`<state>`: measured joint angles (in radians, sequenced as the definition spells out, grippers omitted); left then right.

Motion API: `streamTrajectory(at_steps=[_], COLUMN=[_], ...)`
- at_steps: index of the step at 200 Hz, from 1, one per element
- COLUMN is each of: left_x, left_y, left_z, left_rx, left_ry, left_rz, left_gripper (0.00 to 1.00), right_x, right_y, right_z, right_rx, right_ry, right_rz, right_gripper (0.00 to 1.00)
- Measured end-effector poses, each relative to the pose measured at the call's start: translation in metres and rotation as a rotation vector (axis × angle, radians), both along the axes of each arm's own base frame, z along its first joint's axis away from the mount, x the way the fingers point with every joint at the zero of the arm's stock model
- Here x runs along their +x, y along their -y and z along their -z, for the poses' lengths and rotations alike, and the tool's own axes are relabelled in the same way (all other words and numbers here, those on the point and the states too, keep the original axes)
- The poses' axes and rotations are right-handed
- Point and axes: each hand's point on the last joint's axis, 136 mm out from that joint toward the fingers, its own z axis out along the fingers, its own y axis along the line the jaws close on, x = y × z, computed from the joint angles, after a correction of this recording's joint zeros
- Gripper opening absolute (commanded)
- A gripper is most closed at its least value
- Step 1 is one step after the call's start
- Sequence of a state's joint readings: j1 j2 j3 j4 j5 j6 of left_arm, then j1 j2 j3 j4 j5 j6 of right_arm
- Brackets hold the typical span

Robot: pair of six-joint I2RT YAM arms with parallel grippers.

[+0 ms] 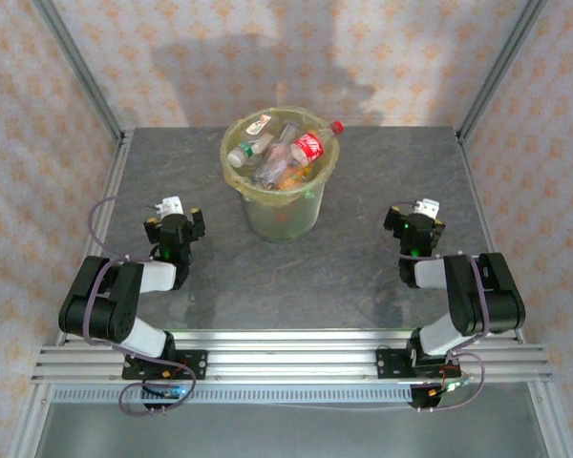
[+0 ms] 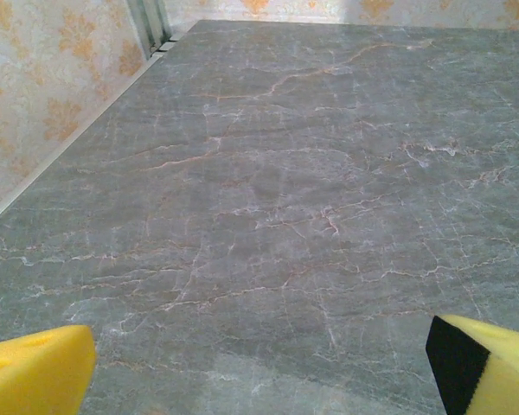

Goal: Put the plastic bottles in the bin

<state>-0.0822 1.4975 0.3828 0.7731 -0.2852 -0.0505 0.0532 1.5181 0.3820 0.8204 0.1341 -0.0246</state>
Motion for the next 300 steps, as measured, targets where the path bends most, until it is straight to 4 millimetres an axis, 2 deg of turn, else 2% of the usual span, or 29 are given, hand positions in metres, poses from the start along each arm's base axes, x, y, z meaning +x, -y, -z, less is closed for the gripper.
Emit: streamTrajectory(at_steps=[23,300], left_x=[0.0010,0.0014], left_y=[0.0014,0.0027], left_z=[-0.0004,-0.0001], left_rx=[-0.004,-0.007], left_ry=[0.001,0.001], left_rz=[0.008,0.015], left_gripper=[1.00,1.00], right_x=[0.0048,0.0031], right_y=[-0.0009,-0.0009], right_z=[-0.0058,-0.0014], right_rx=[0.002,0.001], right_ry=[0.015,-0.005], right_rz=[-0.004,-0.004], right_gripper=[0.99,0.99])
